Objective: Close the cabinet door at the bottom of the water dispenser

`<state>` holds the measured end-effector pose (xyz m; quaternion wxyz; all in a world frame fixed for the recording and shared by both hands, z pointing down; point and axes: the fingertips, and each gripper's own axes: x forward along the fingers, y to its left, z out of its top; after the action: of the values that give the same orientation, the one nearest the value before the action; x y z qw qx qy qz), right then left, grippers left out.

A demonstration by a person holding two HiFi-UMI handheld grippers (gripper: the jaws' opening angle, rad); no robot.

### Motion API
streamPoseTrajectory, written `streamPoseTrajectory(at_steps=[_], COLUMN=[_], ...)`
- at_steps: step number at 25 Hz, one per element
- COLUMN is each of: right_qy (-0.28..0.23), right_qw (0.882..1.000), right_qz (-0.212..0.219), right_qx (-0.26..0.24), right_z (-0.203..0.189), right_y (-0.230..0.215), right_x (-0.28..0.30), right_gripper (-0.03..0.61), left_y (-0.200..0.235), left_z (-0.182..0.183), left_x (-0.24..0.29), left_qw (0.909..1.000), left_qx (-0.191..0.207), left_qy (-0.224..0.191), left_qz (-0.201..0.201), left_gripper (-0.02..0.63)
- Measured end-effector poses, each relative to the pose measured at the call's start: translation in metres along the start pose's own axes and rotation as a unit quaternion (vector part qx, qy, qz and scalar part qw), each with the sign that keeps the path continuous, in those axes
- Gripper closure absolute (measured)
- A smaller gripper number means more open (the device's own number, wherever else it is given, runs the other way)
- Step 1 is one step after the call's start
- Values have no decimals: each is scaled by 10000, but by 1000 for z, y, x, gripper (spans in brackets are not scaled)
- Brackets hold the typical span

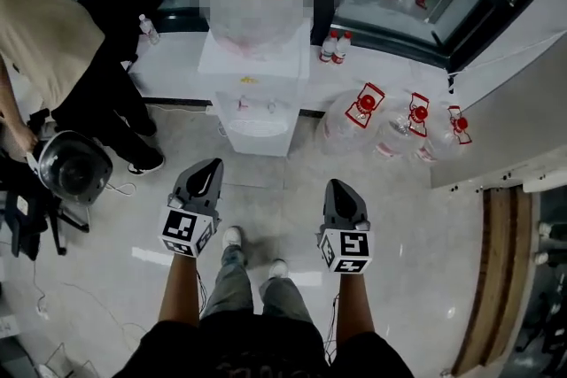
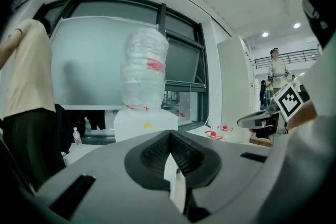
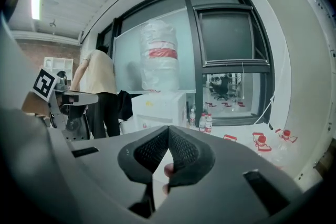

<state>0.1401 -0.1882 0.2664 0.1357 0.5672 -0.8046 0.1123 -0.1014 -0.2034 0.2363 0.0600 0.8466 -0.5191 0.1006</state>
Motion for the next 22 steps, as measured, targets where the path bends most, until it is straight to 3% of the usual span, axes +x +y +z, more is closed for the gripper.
streamPoseTrajectory(at_steps=[8, 14, 22], right_qy=[-309, -443, -591], right_qw=[9989, 9982, 9970], right_qz=[232, 262, 343], right_qx=[-263, -320, -359], right_z=[78, 103, 122], right_y=[22, 27, 39], right_x=[-38, -59, -76], right_gripper=[566, 566, 566], left_y=[5, 6, 0], left_z=[72, 87, 109], left_x=[-57, -88, -109], left_qw=[9984, 9962, 9958], left_qx=[-56, -156, -75], left_qy=[-285, -363, -498], left_qz=[481, 776, 763], left_gripper=[607, 607, 607])
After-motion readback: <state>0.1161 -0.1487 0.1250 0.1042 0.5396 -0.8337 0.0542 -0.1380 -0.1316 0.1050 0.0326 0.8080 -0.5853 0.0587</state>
